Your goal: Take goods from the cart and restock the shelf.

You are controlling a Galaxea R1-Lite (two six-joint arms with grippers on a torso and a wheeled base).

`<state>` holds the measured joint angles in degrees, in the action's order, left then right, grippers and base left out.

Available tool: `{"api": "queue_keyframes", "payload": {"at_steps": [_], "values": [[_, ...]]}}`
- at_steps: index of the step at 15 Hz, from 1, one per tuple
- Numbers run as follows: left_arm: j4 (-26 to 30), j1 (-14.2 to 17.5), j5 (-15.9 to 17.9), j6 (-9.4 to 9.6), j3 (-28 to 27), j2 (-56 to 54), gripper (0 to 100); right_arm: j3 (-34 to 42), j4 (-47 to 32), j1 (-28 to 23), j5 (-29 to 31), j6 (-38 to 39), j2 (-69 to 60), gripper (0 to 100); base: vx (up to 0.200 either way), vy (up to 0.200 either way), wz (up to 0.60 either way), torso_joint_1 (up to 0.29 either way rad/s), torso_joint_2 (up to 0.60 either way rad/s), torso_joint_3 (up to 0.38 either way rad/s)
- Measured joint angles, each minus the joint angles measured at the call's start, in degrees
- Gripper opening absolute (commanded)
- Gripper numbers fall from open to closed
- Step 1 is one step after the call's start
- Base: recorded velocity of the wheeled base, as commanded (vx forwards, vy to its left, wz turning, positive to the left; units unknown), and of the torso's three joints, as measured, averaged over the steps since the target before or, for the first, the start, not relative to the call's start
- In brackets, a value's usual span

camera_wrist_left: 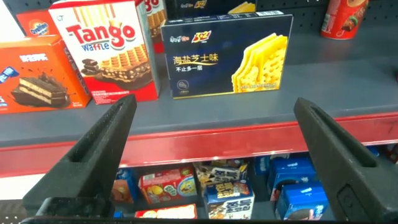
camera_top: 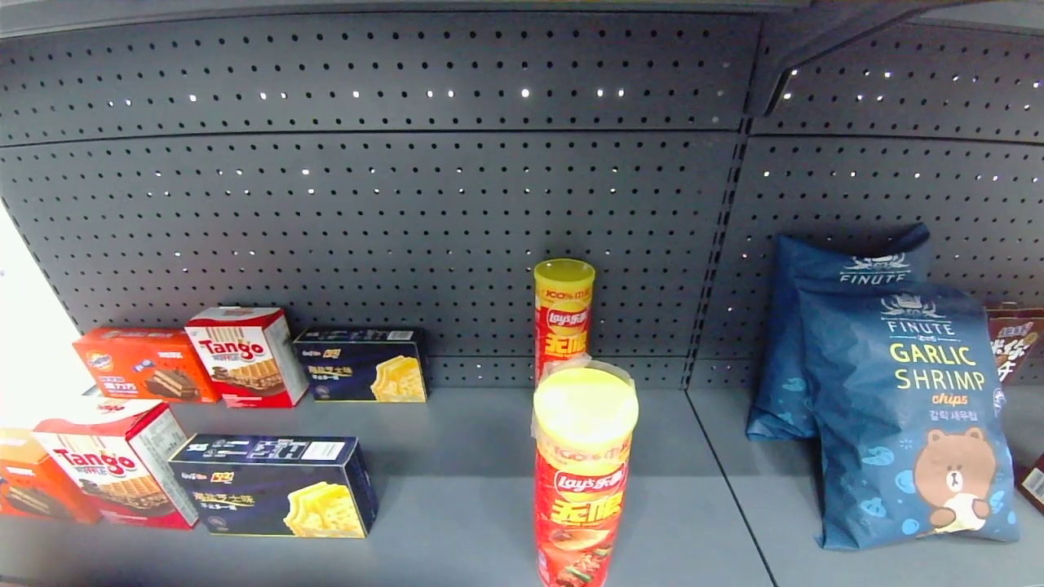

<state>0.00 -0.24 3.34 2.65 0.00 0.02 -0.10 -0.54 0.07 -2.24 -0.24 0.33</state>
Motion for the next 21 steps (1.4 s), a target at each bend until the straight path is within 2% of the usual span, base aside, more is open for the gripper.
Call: {"api": "queue_keyframes", "payload": {"at_steps": [21], "values": [[0.0, -0.02, -0.09, -0.09, 0.0, 0.0, 100, 0.0, 0.0, 0.02, 0.0, 0.02, 0.02, 100, 0.0, 0.0, 0.0, 0.0, 0.0, 0.0]]}}
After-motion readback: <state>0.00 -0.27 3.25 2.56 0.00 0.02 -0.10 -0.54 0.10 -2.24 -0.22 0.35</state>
